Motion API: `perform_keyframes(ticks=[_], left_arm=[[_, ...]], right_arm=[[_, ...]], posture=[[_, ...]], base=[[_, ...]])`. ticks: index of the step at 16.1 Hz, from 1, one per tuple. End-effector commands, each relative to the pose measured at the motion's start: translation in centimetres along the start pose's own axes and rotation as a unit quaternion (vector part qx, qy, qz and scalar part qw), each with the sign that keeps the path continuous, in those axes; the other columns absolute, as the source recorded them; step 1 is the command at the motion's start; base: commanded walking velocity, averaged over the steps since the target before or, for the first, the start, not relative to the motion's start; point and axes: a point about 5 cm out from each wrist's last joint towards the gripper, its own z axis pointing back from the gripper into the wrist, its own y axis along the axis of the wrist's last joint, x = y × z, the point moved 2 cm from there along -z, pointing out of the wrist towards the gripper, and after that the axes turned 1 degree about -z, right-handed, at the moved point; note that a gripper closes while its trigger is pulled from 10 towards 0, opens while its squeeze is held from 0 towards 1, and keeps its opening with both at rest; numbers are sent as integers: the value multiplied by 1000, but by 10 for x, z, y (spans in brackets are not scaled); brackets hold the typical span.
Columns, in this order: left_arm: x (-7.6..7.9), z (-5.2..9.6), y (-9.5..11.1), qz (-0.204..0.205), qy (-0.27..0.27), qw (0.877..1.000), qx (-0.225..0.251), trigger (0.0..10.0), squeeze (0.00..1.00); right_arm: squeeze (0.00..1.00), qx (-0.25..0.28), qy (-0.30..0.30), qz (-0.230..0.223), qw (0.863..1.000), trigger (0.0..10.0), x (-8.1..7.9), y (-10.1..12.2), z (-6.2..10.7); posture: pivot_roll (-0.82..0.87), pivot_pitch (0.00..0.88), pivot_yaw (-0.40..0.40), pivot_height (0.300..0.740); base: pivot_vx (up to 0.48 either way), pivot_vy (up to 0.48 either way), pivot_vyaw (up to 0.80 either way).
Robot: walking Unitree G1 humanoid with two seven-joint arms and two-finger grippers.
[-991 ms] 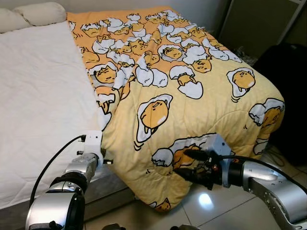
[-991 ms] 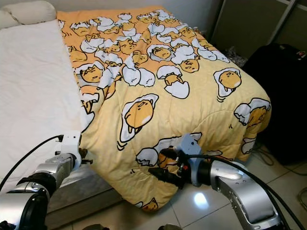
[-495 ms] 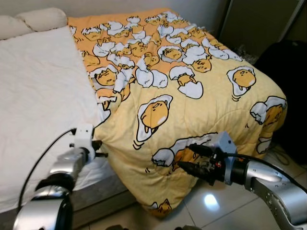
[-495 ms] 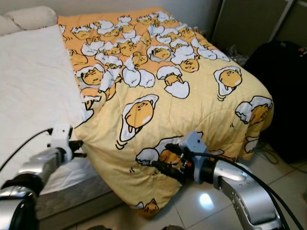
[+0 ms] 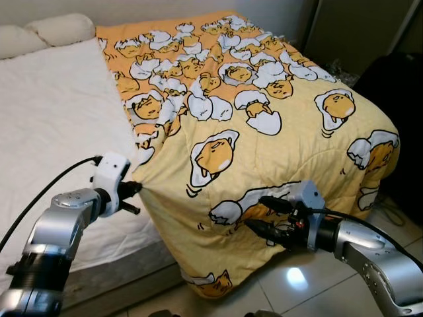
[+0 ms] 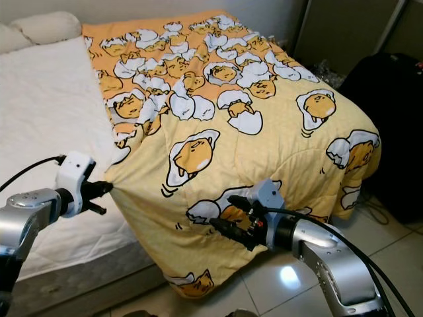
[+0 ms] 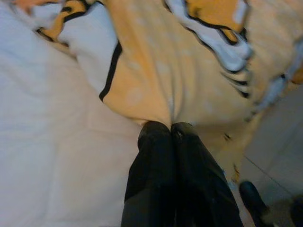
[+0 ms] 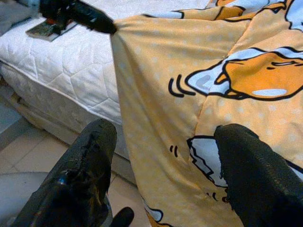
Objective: Clean up the room
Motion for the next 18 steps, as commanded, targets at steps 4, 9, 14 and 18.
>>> perform_keyframes(ticks=[4,9,14,18], left_arm=[[17,24,11,-39,-23,999,-15,0,0],[12,3,-41,-49,41,992,-107,0,0],[30,-16,-72,-50,31,988,-144,0,0],[30,-18,-61,-83,61,993,-62,10000,0]], right_arm=[[0,8,-12,-1,1000,10000,0,1,7],[0,-42,-65,6,997,10000,11,-19,3],[0,-24,-66,4,998,10000,7,-12,-6],[0,4,-120,8,993,10000,20,-5,-11]], posture=[[-161,0,84,740],[-151,0,67,740],[-167,0,79,740],[-167,0,92,740]], base=[[0,0,0],[0,0,0],[0,0,0],[0,0,0]])
